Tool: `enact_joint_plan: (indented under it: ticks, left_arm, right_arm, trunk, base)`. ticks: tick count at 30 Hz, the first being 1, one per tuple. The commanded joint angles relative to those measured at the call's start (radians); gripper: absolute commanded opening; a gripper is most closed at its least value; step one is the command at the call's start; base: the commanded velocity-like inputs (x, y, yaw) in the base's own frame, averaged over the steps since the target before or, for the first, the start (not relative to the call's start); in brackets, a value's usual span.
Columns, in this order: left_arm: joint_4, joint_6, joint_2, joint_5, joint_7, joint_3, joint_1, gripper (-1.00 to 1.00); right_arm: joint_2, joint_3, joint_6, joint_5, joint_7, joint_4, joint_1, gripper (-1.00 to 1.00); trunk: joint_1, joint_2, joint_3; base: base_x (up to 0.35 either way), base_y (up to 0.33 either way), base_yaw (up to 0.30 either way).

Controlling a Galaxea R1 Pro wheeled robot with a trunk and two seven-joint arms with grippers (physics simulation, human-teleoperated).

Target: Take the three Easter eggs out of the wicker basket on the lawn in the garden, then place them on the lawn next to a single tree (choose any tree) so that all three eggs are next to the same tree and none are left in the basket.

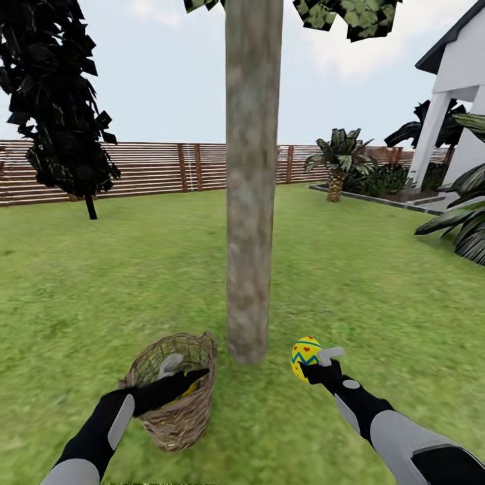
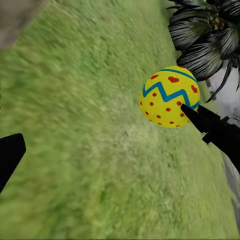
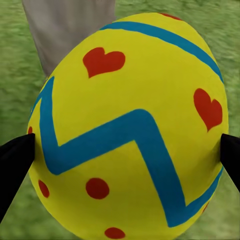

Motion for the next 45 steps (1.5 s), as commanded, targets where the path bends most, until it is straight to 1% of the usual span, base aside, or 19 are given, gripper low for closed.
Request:
enact_joint_plan:
  ticks: [1,9,13,14,15,16,17,18,19,23,31,35,39,41,45]
  left_arm:
    - [0.000,0.007,0.000,0.003,-0.002,0.002,-0.001,1.00]
    - [0.003,0.007,-0.002,0.005,-0.002,0.002,-0.001,1.00]
    - [0.003,0.005,-0.001,0.006,-0.002,0.002,-0.001,1.00]
    - [0.003,0.005,-0.001,0.006,-0.002,0.003,-0.001,1.00]
    - [0.003,0.005,-0.001,0.006,-0.002,0.002,-0.001,1.00]
    - [0.003,0.005,0.000,0.006,-0.002,0.002,-0.001,1.00]
    - [0.003,0.005,0.000,0.006,-0.002,0.002,-0.001,1.00]
    - [0.003,0.005,-0.001,0.006,-0.002,0.002,-0.001,1.00]
    - [0.003,0.005,-0.001,0.006,-0.002,0.002,-0.001,1.00]
    - [0.003,0.005,-0.002,0.005,-0.002,0.002,-0.001,1.00]
    - [0.003,0.007,-0.003,0.005,-0.002,0.002,-0.001,1.00]
    - [0.003,0.007,-0.004,0.005,-0.002,0.002,-0.001,1.00]
    - [0.003,0.007,-0.004,0.005,-0.002,0.002,-0.001,1.00]
    - [0.003,0.007,-0.014,0.005,-0.002,0.002,-0.001,1.00]
    - [0.003,0.007,-0.019,0.005,-0.003,0.002,-0.001,1.00]
  right_arm:
    - [-0.001,0.005,-0.003,-0.006,0.003,0.000,0.000,-1.00]
    - [-0.001,0.005,-0.002,-0.006,0.003,0.002,0.000,-1.00]
    - [0.001,0.006,-0.002,-0.004,0.003,0.002,0.007,-1.00]
    - [0.001,0.009,-0.003,0.017,0.004,0.002,0.016,-1.00]
    - [0.003,0.014,-0.003,0.047,0.004,0.002,0.022,-1.00]
    - [0.019,0.017,-0.010,0.096,0.004,0.002,0.029,-1.00]
    - [0.036,0.018,-0.034,0.138,0.005,0.003,0.034,-1.00]
    - [0.044,0.018,-0.060,0.165,0.005,0.010,0.043,-1.00]
    - [0.048,0.019,-0.075,0.178,0.005,0.019,0.049,-1.00]
    - [0.049,0.018,-0.082,0.185,0.004,0.022,0.052,-1.00]
    - [0.048,0.017,-0.082,0.180,-0.001,0.022,0.052,-1.00]
    - [0.048,0.016,-0.082,0.176,-0.075,0.021,0.052,-1.00]
    - [0.043,0.012,-0.083,0.172,-0.084,0.016,0.051,-1.00]
    - [0.045,0.012,-0.083,0.171,-0.089,0.018,0.052,-1.00]
    - [0.046,0.013,-0.065,0.166,-0.145,0.027,0.050,-1.00]
  trunk:
    - [0.000,0.000,-0.001]
    - [0.000,0.000,-0.001]
    - [0.000,0.000,-0.001]
    - [0.000,0.000,-0.001]
    - [0.000,0.000,-0.001]
    - [0.000,0.000,-0.001]
    - [0.000,0.000,-0.001]
    - [0.000,0.000,-0.001]
    - [0.004,-0.007,-0.004]
    - [0.019,-0.035,-0.017]
    - [0.050,-0.091,-0.042]
    - [0.065,-0.119,-0.054]
    - [0.080,-0.147,-0.067]
    - [0.088,-0.161,-0.073]
    - [0.103,-0.189,-0.086]
  base:
    - [0.000,-0.311,0.290]
    - [0.000,-0.311,0.291]
    - [0.000,-0.053,0.290]
    - [0.000,-0.003,0.282]
    - [0.000,-0.002,0.270]
    - [0.000,-0.001,0.242]
    - [0.000,0.000,0.214]
    - [0.000,0.000,0.188]
    - [0.000,0.000,0.163]
    - [0.000,0.000,0.082]
    - [0.000,0.000,0.002]
    - [0.000,0.000,0.000]
    - [0.000,0.000,0.000]
    - [0.000,0.000,0.000]
    - [0.000,0.000,0.000]
